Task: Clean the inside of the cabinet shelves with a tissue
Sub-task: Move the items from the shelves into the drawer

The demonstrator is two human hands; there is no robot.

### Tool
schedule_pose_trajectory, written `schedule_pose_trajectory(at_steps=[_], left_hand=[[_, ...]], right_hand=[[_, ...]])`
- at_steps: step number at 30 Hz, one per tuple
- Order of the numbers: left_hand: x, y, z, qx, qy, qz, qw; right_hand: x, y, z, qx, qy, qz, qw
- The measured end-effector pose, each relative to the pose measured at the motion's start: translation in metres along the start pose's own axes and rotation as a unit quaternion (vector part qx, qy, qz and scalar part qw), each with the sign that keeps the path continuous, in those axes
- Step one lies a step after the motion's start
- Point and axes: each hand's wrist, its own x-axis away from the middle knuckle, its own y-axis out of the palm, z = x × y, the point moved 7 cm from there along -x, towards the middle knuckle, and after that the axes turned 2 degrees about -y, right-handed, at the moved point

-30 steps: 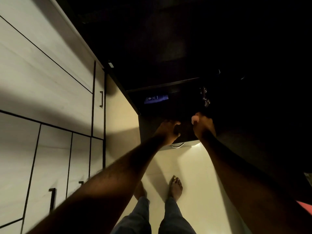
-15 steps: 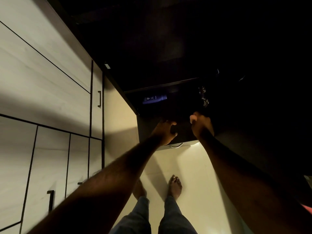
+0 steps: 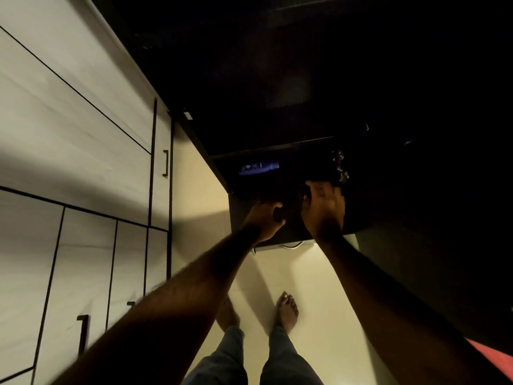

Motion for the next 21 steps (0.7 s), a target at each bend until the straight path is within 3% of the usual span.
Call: schedule_pose_trajectory(at_steps=[6, 10, 16, 21], left_hand=[[-0.026, -0.034, -0.035, 0.037, -0.057, 0.046, 0.997], [-0.052, -0.064, -0.057, 0.048, -0.081, 0.076, 0.993], [-0.093, -0.068, -0.069, 0.157, -0.128, 0.079, 0.976], [-0.111, -0.062, -0.070, 0.250, -0.167, 0.115, 0.947]], right_hand=[[-0.024, 0.055, -0.037, -0.207, 0.045, -0.137, 0.968], [-0.046, 0.085, -0.050, -0.315, 0.122, -0.208, 0.918], [-0.076, 0.135, -0.039, -0.305, 0.199, -0.244, 0.899], [-0.084, 0.154, -0.036, -0.288, 0.198, -0.253, 0.902]])
